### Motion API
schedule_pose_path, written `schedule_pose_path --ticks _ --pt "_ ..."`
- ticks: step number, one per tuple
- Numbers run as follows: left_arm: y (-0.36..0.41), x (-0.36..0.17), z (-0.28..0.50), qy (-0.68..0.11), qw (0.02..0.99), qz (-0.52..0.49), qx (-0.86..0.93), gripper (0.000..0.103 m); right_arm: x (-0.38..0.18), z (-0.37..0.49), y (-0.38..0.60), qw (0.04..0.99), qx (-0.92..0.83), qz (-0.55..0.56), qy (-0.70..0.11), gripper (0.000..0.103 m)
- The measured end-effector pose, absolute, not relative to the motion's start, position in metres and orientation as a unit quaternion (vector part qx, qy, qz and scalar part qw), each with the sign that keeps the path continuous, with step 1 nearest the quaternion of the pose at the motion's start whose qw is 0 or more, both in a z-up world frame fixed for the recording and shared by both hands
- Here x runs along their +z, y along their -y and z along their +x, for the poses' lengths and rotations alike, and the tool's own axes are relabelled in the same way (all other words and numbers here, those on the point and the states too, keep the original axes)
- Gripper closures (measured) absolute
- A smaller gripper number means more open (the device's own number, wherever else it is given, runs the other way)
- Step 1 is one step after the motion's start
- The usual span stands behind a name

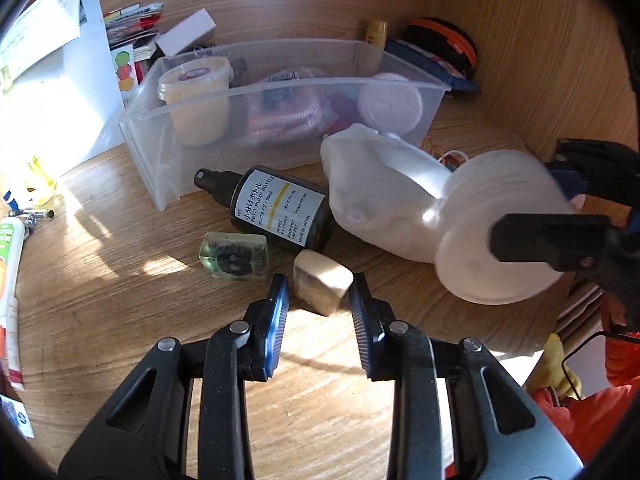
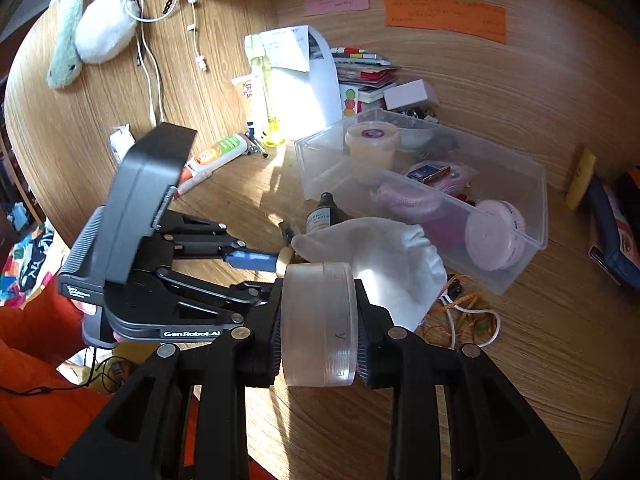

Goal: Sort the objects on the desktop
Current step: 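Grasp the beige block with left tool while right tool lifts the clear container, then carry the beige block with left tool while right tool carries container to the bin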

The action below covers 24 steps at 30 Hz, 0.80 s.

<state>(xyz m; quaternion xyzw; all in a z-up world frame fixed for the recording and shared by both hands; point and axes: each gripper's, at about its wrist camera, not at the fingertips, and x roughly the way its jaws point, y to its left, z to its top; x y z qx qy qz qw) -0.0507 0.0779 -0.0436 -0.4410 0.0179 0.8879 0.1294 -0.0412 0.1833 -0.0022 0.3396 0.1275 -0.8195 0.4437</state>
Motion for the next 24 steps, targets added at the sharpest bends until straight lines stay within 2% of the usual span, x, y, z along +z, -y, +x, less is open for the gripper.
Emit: schedule_pose_path --ticks 6,7,16,24 --pt "-0.082 -0.043 -0.060 -0.029 0.133 -0.449 0.883 0.073 -0.002 -0.043 -0.184 0.450 -0.818 0.335 -0.131 0.076" --pt "-0.082 -0.044 -0.061 -0.030 0.135 -0.447 0.884 0.079 -0.002 -0.044 -0.185 0.451 -0.817 0.335 -0.130 0.076" --pt "-0.084 -0.038 -0.046 -0.029 0.127 -0.425 0.896 0.079 0.009 -0.054 -0.192 0.441 -0.829 0.324 -0.117 0.076" --pt "-0.070 -0.009 -0.038 -0.002 0.121 -0.387 0.914 0.079 0.021 -0.062 -0.204 0.434 -0.838 0.313 -0.107 0.076"
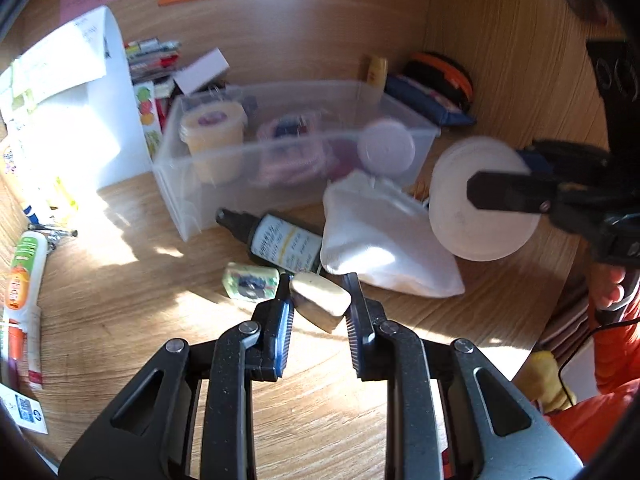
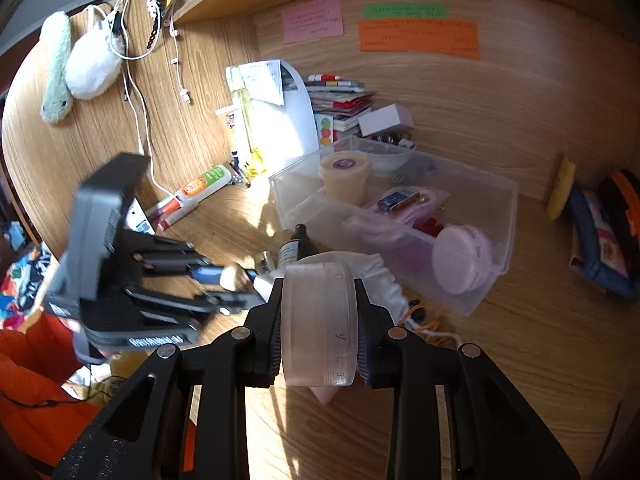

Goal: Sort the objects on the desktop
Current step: 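Carry the beige block with left tool while right tool carries container to the bin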

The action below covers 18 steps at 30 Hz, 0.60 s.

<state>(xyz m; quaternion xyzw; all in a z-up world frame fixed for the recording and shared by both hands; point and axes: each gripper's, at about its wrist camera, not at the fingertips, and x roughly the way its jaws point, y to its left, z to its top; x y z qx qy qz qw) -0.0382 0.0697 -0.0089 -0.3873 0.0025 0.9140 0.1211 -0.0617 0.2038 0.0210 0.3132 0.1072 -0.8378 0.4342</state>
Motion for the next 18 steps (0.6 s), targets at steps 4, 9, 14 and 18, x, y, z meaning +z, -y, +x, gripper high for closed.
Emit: schedule_pose_path --ticks 4,9,14,18 --pt "-0.066 0.001 -0.032 0.000 0.122 -0.371 0.921 0.079 0.025 -0.065 -0.207 0.427 -0.844 0.306 -0.108 0.076" --pt "-0.059 0.014 -0.033 0.006 0.118 -0.351 0.929 0.079 0.030 -0.073 -0.212 0.417 -0.851 0.305 -0.095 0.076" --pt "-0.056 0.027 -0.036 0.013 0.117 -0.333 0.936 0.079 0.035 -0.081 -0.215 0.411 -0.857 0.296 -0.093 0.076" --pt "-0.053 0.033 -0.045 0.017 0.115 -0.321 0.940 0.079 0.038 -0.088 -0.216 0.409 -0.860 0.292 -0.093 0.076"
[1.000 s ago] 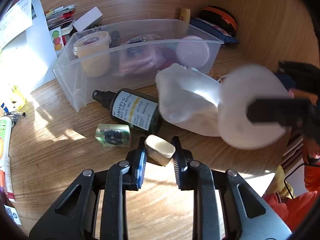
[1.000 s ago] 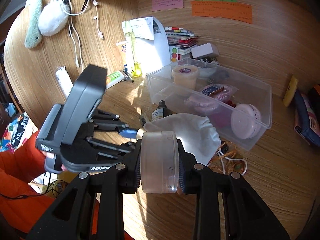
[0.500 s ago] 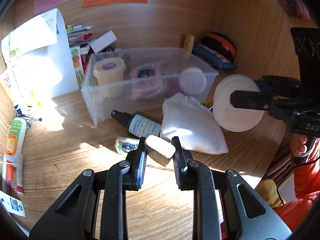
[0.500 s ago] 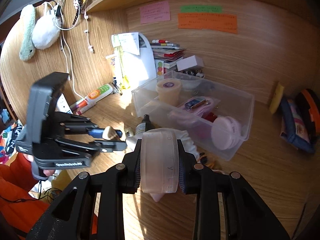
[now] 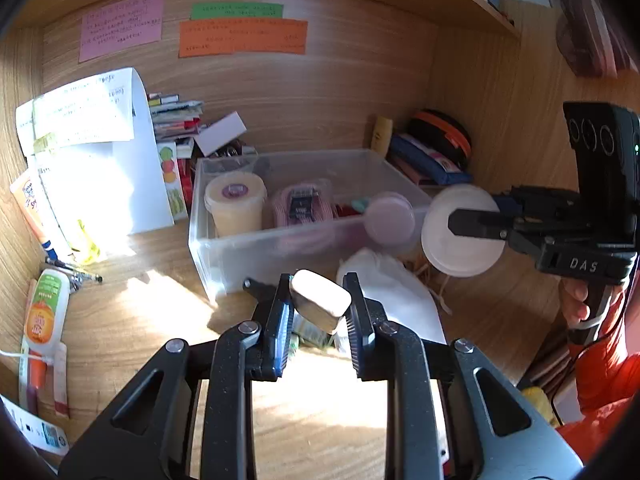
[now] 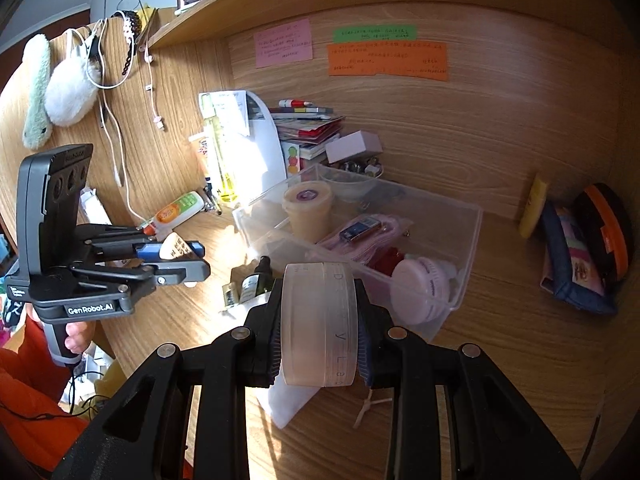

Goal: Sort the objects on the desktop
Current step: 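Carry the beige block with left tool while right tool carries container to the bin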

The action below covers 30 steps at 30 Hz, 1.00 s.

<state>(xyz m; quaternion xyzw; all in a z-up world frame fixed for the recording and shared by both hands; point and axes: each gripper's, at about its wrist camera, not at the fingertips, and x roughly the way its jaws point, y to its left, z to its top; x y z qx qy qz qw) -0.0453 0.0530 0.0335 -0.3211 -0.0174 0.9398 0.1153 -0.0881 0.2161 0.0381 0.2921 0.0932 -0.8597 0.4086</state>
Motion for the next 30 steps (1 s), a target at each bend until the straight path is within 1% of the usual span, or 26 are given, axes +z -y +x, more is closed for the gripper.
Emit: schedule_pose_path --ticks 12,20,30 --pt "-0.033 0.046 -0.084 0.026 0.107 -0.300 0.948 0.079 0.044 -0.128 -0.212 0.398 -0.864 0.297 -0.078 0.076" --pt "-0.014 0.045 -0.115 0.039 0.101 -0.306 0.946 0.079 0.046 -0.151 -0.204 0.394 -0.866 0.301 -0.069 0.076" --pt "-0.006 0.037 -0.142 0.035 0.082 -0.321 0.943 0.079 0.053 -0.175 -0.193 0.394 -0.869 0.293 -0.056 0.076"
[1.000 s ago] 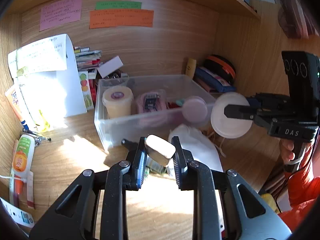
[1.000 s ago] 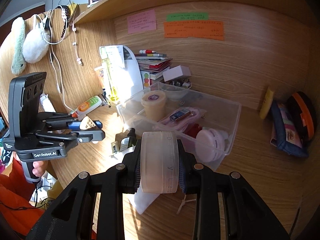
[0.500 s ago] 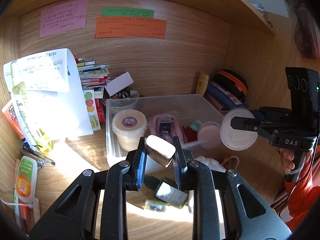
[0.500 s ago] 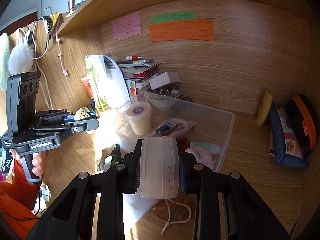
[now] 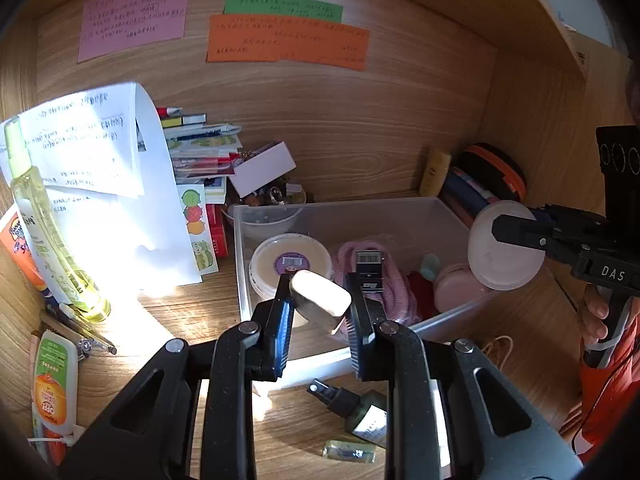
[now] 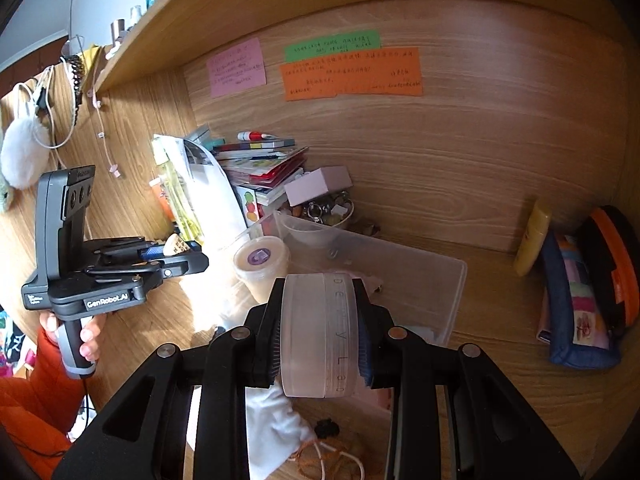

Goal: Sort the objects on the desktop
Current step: 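Carry the beige block with left tool while right tool carries container to the bin, then release the clear container into the bin with right tool while left tool releases block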

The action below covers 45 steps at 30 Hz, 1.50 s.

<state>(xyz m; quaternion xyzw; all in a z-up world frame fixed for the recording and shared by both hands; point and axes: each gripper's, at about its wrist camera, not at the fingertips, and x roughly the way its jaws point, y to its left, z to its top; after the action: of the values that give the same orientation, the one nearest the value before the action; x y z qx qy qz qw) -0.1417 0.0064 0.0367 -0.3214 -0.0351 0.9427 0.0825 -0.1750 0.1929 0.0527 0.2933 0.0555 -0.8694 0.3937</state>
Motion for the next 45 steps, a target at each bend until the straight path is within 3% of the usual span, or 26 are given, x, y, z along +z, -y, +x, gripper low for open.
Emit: schedule_pose_path --ticks 18,25,39,43,45 --pt "-0.018 0.004 -0.164 0.022 0.105 -0.365 0.925 0.079 0.013 -0.206 -0.169 0.393 -0.852 0.343 -0.034 0.076" --pt "-0.019 0.001 -0.164 0.021 0.107 -0.366 0.924 0.079 -0.003 -0.205 -0.157 0.368 -0.855 0.357 -0.081 0.076" --pt "-0.027 -0.002 -0.168 0.017 0.116 -0.362 0.925 0.079 -0.004 -0.200 -0.156 0.370 -0.856 0.349 -0.089 0.073" --pt "-0.027 -0.001 -0.167 0.015 0.119 -0.363 0.924 0.079 -0.001 -0.197 -0.157 0.372 -0.858 0.341 -0.089 0.064" --pt "-0.025 0.001 -0.166 0.015 0.123 -0.360 0.925 0.076 0.001 -0.194 -0.155 0.369 -0.863 0.333 -0.096 0.054"
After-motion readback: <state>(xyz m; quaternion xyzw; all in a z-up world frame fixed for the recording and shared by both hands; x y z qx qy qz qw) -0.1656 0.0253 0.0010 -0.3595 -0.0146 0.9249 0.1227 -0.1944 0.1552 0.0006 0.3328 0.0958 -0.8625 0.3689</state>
